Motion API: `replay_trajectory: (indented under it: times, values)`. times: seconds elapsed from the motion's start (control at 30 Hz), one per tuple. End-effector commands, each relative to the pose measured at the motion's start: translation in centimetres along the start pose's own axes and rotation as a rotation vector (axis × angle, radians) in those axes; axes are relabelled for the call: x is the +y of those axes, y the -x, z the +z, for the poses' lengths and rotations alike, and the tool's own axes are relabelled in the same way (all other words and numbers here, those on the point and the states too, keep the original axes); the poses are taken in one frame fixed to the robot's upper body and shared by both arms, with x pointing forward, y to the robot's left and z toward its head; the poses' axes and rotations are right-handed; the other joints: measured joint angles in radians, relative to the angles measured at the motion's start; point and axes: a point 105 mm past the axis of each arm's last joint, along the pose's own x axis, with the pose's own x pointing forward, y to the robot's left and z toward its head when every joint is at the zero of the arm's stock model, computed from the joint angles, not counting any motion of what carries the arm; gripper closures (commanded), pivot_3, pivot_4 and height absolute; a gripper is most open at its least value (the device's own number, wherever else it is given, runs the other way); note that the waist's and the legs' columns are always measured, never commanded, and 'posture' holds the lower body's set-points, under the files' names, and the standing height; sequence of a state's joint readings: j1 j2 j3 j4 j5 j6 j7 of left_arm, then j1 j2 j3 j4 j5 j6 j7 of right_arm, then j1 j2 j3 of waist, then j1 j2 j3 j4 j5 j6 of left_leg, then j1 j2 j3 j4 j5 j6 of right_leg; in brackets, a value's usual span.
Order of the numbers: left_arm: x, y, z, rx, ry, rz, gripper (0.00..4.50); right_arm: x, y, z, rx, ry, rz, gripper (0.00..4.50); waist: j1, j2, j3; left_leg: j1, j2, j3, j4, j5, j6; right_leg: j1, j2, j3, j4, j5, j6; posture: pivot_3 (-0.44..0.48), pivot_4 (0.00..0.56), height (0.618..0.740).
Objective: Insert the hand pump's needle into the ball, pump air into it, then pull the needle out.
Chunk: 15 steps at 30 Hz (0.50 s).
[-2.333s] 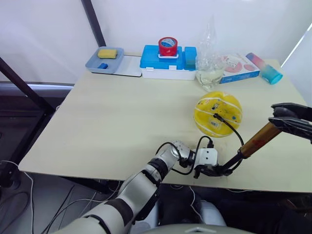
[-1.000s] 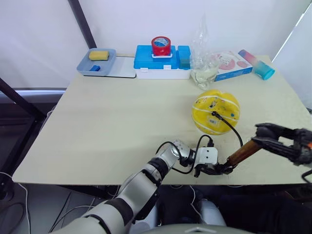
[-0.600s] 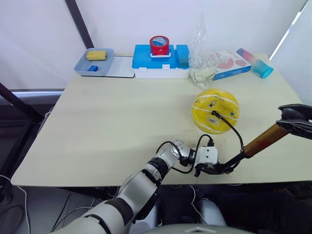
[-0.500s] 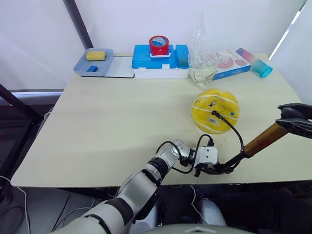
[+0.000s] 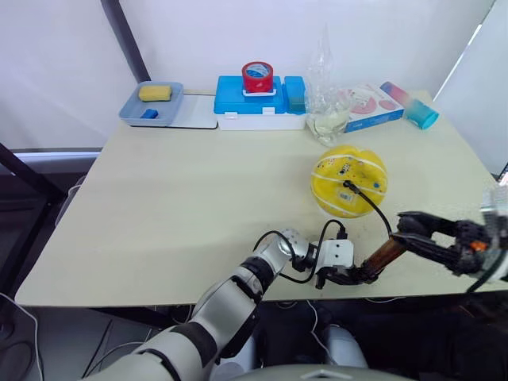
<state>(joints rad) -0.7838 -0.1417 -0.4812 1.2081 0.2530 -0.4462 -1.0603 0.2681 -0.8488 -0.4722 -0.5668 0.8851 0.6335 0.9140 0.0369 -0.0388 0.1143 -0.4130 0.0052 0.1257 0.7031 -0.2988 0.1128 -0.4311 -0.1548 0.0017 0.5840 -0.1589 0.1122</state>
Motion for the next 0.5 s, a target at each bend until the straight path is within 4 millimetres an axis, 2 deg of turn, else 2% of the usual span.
replay_trajectory:
  times: [0.03, 0.1, 0.17, 0.37, 0.5]
  values:
    - [-2.0, -2.2, 0.1, 0.035, 0.008, -0.108, 3.55, -0.5, -0.4, -3.0, 0.081, -0.003, -0.048, 2.5, 0.0, 0.0, 0.0, 0.0, 0.0, 0.0, 0.0, 0.0, 0.0, 0.0, 0.0, 0.0, 0.0, 0.0, 0.0, 0.0, 0.15, 0.729]
    - [-2.0, -2.2, 0.1, 0.036, 0.007, -0.108, 3.55, -0.5, -0.5, -3.2, 0.073, 0.006, -0.057, 2.5, -0.001, 0.001, -0.001, 0.0, 0.0, 0.001, 0.0, 0.0, 0.0, 0.0, 0.0, 0.0, 0.0, 0.001, 0.001, 0.0, 0.15, 0.729]
    - [-1.9, -2.1, 0.1, 0.036, 0.006, -0.108, 3.55, -0.6, -0.3, -2.4, 0.041, 0.026, -0.064, 2.5, 0.0, 0.0, -0.002, 0.0, 0.0, 0.001, 0.0, -0.001, 0.0, 0.0, 0.0, 0.0, 0.0, 0.001, 0.001, 0.0, 0.15, 0.729]
    - [-2.0, -2.1, 0.2, 0.037, 0.002, -0.112, 3.55, -1.0, 2.3, 4.0, -0.071, 0.121, -0.083, 2.5, 0.0, 0.005, 0.0, -0.001, 0.0, 0.001, 0.001, -0.002, -0.003, 0.0, -0.001, 0.0, -0.004, 0.003, 0.005, 0.0, 0.15, 0.729]
    - [-2.0, -2.2, 0.1, 0.037, 0.002, -0.115, 3.55, -1.0, 3.7, 6.8, -0.091, 0.143, -0.102, 2.5, 0.0, 0.007, 0.003, -0.002, 0.001, 0.002, 0.0, -0.003, -0.001, 0.001, -0.001, -0.003, -0.011, 0.008, 0.003, 0.0, 0.15, 0.729]
